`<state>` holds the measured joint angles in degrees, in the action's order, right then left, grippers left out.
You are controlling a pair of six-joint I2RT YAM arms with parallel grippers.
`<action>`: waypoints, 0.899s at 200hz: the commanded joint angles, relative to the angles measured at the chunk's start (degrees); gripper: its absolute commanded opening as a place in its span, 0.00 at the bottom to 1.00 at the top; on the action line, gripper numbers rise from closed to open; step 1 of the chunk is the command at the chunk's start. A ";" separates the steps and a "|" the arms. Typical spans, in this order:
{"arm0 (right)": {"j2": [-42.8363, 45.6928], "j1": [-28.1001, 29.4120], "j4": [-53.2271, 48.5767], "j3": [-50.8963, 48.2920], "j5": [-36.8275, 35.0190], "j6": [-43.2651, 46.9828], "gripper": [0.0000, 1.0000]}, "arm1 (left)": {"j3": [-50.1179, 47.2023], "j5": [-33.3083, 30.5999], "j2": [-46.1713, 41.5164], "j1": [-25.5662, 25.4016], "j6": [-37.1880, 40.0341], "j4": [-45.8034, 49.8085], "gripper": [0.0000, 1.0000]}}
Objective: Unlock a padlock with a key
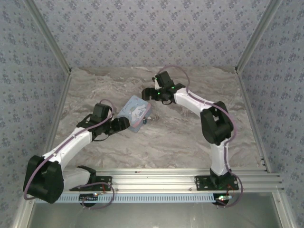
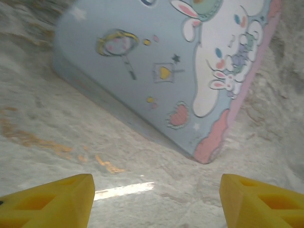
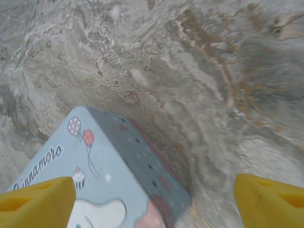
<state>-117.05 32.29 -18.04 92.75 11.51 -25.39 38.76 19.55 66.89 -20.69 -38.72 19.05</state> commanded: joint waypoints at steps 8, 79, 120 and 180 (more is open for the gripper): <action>-4.89 0.49 -0.57 4.46 7.59 0.05 0.75 | 1.19 8.48 4.12 1.36 -3.76 -13.16 0.68; -0.72 2.71 8.36 -7.98 10.25 -6.87 0.40 | 13.43 13.04 19.99 7.25 2.25 -13.08 0.59; 1.33 4.61 6.90 -8.79 8.40 -6.92 0.40 | 20.38 13.94 26.27 8.03 3.62 -12.07 0.58; 2.48 2.72 -7.34 1.57 -4.69 -4.23 0.64 | 20.59 6.91 21.92 13.12 6.14 -5.19 0.68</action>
<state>-116.97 34.94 -18.39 89.21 11.20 -30.61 58.19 27.62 93.06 -9.96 -34.65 11.14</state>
